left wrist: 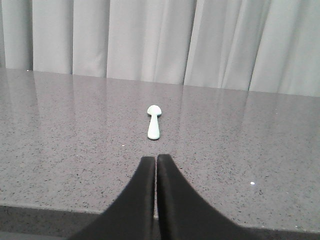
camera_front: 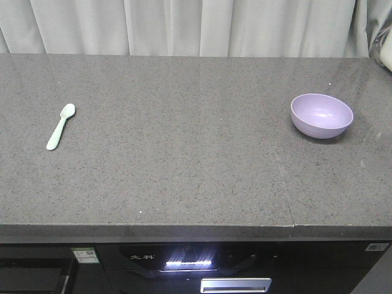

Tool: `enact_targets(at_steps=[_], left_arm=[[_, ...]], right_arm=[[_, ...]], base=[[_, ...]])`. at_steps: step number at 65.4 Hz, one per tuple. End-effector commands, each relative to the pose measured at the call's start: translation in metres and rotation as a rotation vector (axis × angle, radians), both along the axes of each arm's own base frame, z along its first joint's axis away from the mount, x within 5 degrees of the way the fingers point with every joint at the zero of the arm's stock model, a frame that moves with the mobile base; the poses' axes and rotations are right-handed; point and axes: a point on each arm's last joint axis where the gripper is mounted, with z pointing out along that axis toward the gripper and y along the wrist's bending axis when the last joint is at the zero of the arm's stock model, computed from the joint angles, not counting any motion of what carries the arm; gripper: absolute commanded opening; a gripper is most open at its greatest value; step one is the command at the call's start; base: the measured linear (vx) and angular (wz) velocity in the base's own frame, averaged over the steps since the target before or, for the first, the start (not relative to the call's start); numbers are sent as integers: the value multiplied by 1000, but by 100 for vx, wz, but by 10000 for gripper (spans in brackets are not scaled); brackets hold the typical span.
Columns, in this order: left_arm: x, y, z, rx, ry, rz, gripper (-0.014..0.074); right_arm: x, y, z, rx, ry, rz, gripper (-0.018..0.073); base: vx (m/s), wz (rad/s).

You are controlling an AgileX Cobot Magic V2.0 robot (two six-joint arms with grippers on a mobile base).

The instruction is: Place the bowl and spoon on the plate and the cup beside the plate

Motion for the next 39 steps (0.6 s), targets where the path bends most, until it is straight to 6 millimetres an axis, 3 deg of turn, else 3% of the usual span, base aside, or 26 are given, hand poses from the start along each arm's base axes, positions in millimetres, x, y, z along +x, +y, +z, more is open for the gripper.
enact_targets(at_steps=[1,39], left_arm=[[1,0,-3,-6,-38,-2,-6],[1,0,-3,-6,-38,-2,-6]], right_arm=[[0,2,2,-18,-69,17,-6],[0,2,2,-18,-69,17,-6]], base=[[3,0],[2,0]])
